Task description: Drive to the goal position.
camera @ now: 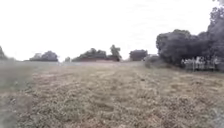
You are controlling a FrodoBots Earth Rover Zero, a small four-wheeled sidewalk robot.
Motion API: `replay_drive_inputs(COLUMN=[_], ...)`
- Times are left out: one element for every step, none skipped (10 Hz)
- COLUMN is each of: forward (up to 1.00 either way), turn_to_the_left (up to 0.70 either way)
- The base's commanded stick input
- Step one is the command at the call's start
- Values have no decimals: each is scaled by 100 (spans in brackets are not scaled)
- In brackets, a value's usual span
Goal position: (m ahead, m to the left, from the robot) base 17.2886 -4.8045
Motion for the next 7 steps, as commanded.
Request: replay_drive_inputs(forward=[70, 70, 70, 70, 70, 70, 70], turn_to_the_left=[-23, -24, -24, -23, -22, -21, -19])
